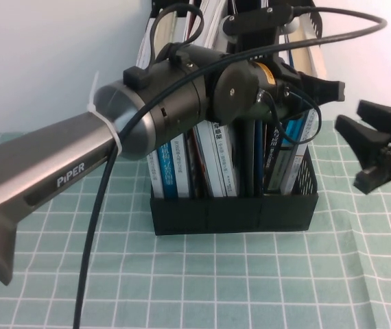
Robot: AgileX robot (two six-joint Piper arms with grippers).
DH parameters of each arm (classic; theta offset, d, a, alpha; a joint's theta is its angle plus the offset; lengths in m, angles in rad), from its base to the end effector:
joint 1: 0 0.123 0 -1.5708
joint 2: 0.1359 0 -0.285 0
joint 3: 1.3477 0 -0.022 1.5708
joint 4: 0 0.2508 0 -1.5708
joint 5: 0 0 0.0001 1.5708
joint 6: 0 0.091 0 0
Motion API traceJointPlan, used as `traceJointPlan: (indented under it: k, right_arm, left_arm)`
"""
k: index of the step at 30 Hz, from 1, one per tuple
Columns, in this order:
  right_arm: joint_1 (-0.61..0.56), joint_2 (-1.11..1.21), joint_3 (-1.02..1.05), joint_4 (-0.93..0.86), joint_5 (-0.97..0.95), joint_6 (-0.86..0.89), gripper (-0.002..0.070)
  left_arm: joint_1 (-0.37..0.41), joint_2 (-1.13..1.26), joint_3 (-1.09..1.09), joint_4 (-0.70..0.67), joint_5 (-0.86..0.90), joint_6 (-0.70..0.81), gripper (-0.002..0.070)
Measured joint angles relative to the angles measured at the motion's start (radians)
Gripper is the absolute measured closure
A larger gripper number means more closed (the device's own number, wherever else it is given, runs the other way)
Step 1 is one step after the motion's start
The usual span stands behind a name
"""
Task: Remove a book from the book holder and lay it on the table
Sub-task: Hold the bookshelf
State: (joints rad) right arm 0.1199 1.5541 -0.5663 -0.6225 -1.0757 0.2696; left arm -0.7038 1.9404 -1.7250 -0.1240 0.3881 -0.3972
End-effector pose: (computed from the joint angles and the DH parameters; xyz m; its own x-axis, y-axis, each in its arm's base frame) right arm 0.2772 0.0804 0.2295 0.1188 -0.0367 -0.9922 -0.6043 0.7903 -0.1016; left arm 0.3546 -0.3066 0.3174 -0.6585 -0.0831 -0.7480 0.4071 0.7967 -0.4468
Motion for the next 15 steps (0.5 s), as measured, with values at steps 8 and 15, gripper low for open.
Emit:
traceJointPlan:
  k: [8,15]
  right_arm:
    - [0.062,0.168,-0.131,0.099,0.000,-0.026,0.0342]
    - [0.069,0.215,-0.175,0.168,0.003,-0.045,0.0342]
  left_arm:
    - [0.009,-0.002,-0.002,0.002,0.009,-0.057,0.0678]
    - [0.009,-0.002,-0.002,-0.046,-0.010,-0.074,0.0678]
